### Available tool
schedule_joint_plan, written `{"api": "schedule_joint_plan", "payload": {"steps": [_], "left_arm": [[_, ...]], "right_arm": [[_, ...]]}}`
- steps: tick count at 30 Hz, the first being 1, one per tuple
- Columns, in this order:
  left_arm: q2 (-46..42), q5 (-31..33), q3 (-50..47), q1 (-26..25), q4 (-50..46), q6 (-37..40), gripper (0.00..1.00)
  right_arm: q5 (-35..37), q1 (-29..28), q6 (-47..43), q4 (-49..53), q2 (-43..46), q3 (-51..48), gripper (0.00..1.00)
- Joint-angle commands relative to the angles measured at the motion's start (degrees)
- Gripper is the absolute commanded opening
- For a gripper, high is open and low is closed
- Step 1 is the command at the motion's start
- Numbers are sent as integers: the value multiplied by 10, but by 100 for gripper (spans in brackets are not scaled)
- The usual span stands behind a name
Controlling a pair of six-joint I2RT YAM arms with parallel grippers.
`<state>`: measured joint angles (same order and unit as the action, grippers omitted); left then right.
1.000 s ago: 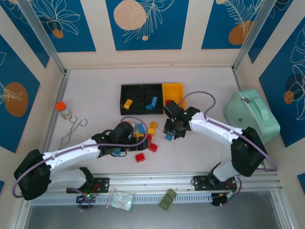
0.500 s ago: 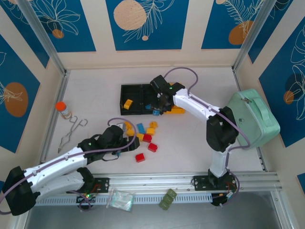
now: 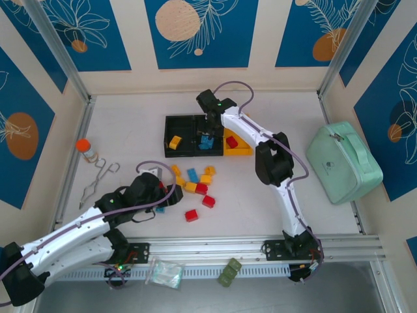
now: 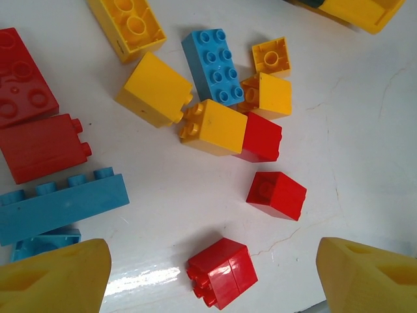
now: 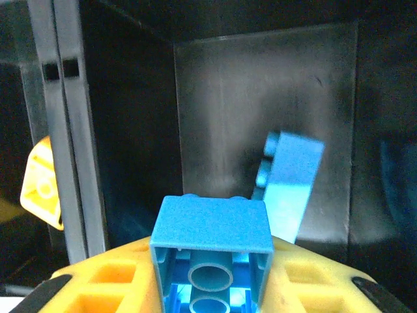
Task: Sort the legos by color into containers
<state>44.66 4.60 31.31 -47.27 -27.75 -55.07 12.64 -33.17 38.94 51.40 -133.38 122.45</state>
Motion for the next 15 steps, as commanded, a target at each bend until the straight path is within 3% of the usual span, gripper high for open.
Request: {"api": "schedule_joint_plan", "payload": {"steps": [1,7,11,15], "left_arm": [[-7,6,-5,8,-13,0,82],[-13,6,-10,13,-16,1,82],[-12,2,-13,16,-13,-1,82],[-11,6,-13,18,-28,-6,82]], "right_arm": [[-9,3,-7,49,-29,55,36],[2,0,0,63,-36,80,49],[9,-4,-3,66,-14,68,50],[12,-9,-4,30,47,-5,50]]}}
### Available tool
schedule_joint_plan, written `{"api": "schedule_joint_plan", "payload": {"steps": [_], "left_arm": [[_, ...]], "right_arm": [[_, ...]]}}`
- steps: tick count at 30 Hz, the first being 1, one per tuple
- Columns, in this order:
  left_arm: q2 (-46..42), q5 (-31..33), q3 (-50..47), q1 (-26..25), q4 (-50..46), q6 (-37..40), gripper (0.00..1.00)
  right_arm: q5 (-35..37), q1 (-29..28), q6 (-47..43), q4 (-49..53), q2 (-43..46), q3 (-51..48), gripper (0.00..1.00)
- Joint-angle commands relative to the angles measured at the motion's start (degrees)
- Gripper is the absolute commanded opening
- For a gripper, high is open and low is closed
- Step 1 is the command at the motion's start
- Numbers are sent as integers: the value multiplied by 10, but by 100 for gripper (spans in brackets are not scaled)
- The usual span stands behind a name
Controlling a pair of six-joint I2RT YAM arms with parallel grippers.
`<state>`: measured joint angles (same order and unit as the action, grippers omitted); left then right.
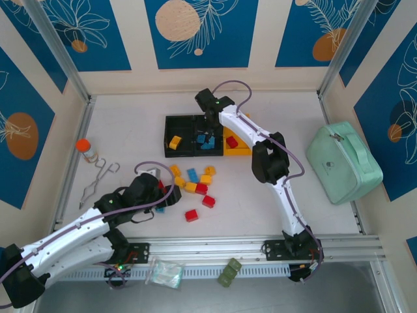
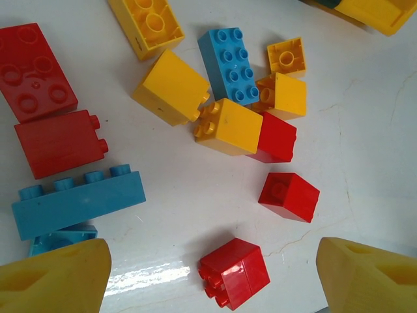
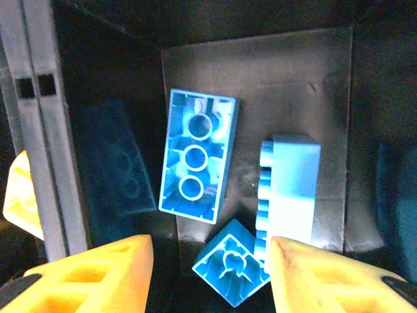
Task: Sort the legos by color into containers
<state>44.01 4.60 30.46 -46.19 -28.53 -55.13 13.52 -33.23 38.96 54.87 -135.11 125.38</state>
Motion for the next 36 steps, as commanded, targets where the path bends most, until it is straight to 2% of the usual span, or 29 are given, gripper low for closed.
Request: {"api": "schedule_joint_plan", "payload": {"steps": [1,9,14,17,21,23,28,36], "left_arm": [[-3,7,-5,7,-25,-6,82],[3,27,4,8,-92,-18,80],[32,42,19,8,-142,-10,78],[73,44,35,7,-170,6,76],[125,56,58,6,-194,29,75],[143,59,63,6,-190,39,74],[184,48,56,6,-150,56,73],[236,66,60,3,-112,72,65]], "right_arm": [[4,-10,-4,-14,80,-54,50],[-15,-23,-15,-97,236,-247,50],[-42,-38,-30,-149,343,-382,56],[-85,-47,-46,-185,411,-468,58],[-198,-57,-69,-260,508,-589,59],[-241,-68,-71,-292,552,-651,60],[-273,-92,-34,-361,631,-786,61],[-304,-136,12,-454,678,-903,60]]}}
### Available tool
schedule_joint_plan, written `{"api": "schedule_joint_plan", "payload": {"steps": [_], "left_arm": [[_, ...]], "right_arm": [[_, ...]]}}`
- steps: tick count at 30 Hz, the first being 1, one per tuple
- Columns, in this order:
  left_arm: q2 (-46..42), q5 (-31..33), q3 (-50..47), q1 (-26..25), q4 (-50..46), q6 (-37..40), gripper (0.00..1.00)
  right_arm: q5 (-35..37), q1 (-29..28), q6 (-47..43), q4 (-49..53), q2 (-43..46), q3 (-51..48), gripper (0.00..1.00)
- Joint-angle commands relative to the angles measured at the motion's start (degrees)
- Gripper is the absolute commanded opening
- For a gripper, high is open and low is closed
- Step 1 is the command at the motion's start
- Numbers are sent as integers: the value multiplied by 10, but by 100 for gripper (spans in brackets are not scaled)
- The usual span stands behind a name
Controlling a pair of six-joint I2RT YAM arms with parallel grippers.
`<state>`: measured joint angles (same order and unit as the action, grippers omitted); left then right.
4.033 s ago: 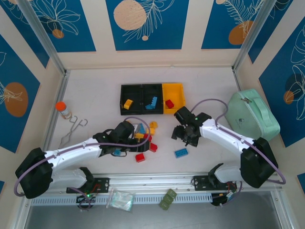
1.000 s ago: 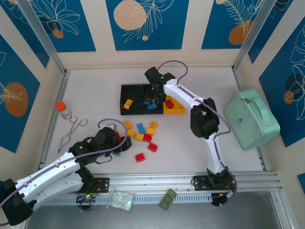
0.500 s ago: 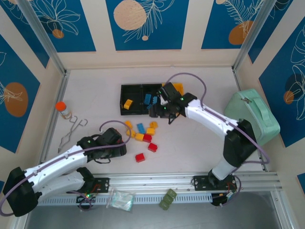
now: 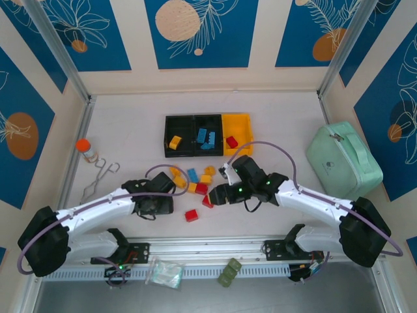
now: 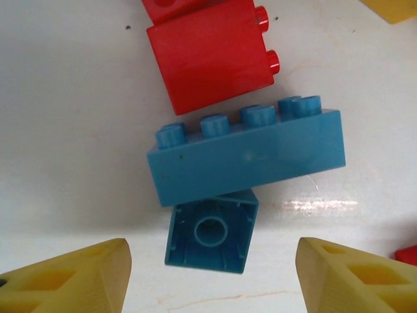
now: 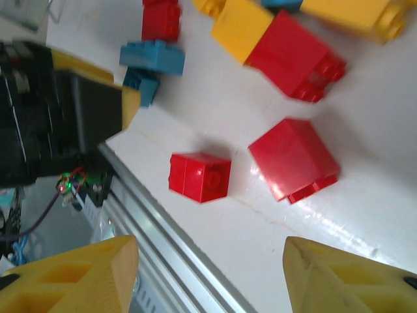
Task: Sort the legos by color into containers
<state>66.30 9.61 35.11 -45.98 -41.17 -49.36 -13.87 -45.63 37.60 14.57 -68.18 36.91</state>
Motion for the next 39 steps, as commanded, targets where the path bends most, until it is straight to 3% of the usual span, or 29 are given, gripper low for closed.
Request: {"api": "schedule_joint_plan", "payload": {"steps": [1,8,18,24,28,39], "left_arm": [[21,17,15,0,18,16,64],[66,20,9,1,44,17,53],[35,9,7,-2,25,13,25],[-16,-9,38,-3,6,17,24],[-4,-20,90,-3,14,29,24],[200,-45,321,-1,49,109,25]], "right_arm": [[-29,-15,29,-54,7,-24,60],[-17,-41,43,-80,-3,-36,60],[-12,-44,48,-94,-32,-30,59],[35,-40,60,-80,-13,-28,59],[66,-27,68,-62,19,-35,59],[144,39,112,26,176,-80,59]]}}
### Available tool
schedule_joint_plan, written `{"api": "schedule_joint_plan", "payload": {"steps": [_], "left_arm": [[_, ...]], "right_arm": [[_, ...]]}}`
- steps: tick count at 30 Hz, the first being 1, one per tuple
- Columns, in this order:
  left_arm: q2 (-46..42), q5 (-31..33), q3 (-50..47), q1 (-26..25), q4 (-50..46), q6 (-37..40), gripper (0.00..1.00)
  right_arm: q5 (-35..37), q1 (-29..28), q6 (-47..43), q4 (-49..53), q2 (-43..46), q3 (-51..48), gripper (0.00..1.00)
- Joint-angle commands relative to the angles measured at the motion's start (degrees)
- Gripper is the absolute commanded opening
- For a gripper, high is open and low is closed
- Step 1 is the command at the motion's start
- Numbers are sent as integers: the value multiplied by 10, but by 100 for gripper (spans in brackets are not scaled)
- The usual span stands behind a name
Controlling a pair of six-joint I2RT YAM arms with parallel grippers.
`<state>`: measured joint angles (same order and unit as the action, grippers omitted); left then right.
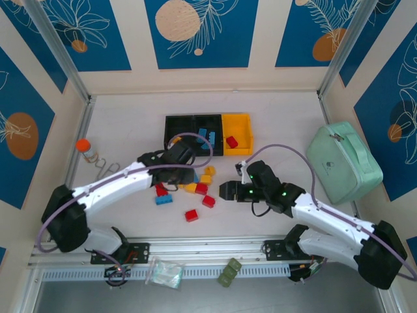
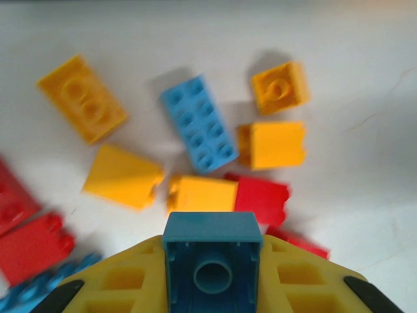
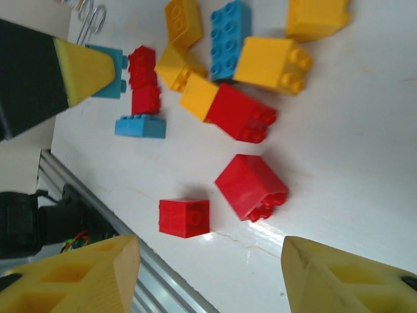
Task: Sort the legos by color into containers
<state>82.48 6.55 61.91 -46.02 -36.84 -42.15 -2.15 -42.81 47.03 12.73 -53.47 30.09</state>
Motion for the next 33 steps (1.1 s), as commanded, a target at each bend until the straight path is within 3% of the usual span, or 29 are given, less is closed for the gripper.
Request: {"api": "schedule_joint_plan", "payload": {"steps": [1,18,29,33], "left_arm": [[61,-14,77,-1,4,45,25],[349,36,411,57,-82,136,26],[445,50,511,86,-107,160,28],[458,48,532,86,-112,167,36]], "right_arm": [[33,15,19,52,44,-15,59],[42,28,46,63,96,-31,59],[48,27,45,80,103,-25,59],[49,26,45,78,102,-25,59]]}}
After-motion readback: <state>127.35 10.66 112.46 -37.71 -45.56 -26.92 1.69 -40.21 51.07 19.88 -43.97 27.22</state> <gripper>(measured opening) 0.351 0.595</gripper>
